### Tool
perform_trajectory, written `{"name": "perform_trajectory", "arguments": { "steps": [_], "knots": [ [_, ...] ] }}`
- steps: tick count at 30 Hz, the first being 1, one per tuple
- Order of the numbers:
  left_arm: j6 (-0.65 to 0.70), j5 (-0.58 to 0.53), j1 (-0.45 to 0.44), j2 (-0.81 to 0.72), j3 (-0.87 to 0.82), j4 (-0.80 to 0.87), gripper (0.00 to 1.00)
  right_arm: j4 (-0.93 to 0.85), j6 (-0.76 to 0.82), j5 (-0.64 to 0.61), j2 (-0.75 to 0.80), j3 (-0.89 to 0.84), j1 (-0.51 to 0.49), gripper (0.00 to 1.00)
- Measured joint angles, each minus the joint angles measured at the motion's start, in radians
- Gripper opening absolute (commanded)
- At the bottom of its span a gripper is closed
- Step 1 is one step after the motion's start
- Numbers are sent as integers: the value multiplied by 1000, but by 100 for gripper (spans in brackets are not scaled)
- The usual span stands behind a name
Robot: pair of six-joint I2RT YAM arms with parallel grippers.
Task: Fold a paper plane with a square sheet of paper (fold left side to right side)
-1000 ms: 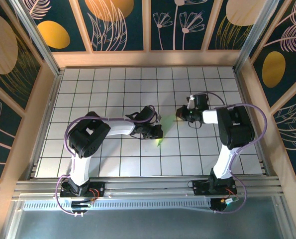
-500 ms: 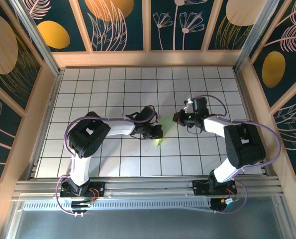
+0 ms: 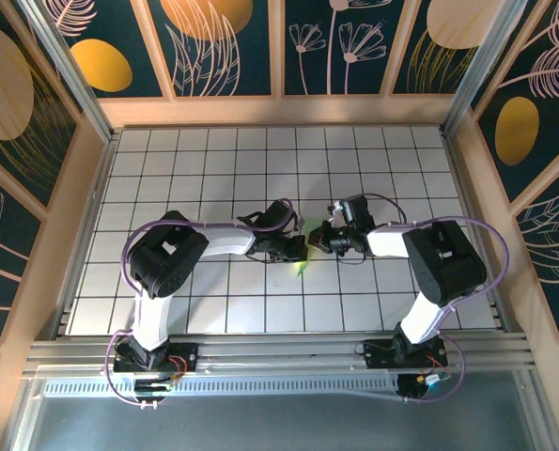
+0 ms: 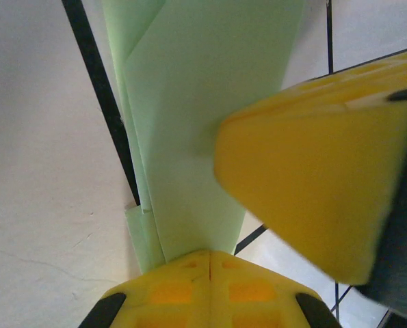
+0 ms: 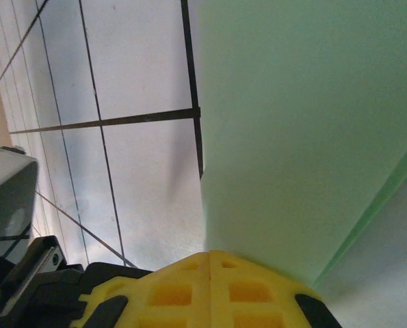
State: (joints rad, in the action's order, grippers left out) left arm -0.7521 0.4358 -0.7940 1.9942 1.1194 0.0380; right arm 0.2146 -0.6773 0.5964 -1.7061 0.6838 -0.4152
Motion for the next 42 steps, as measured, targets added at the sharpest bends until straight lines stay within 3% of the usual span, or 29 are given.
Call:
{"name": "perform_trajectory", "arguments": {
  "steps": [4, 9, 12, 22, 29, 42],
  "knots": [
    [0, -1, 0, -3, -3, -3, 0, 8, -10, -1, -26, 0, -6, 0],
    [-8, -37, 0, -24, -17, -3, 11, 14, -10, -2, -41, 0, -6, 0],
    [-16, -60, 6, -55, -40, 6, 11, 15, -9, 0, -44, 0, -6, 0],
    [-69, 39, 24, -159, -95, -45, 0, 14, -1, 0, -45, 1, -6, 0],
    [-88, 128, 23, -139, -101, -75, 0, 15, 9, 7, -55, 10, -6, 0],
    [-90, 159, 23, -69, -101, -87, 0, 11, 17, 7, -56, 13, -6, 0]
  ]
}}
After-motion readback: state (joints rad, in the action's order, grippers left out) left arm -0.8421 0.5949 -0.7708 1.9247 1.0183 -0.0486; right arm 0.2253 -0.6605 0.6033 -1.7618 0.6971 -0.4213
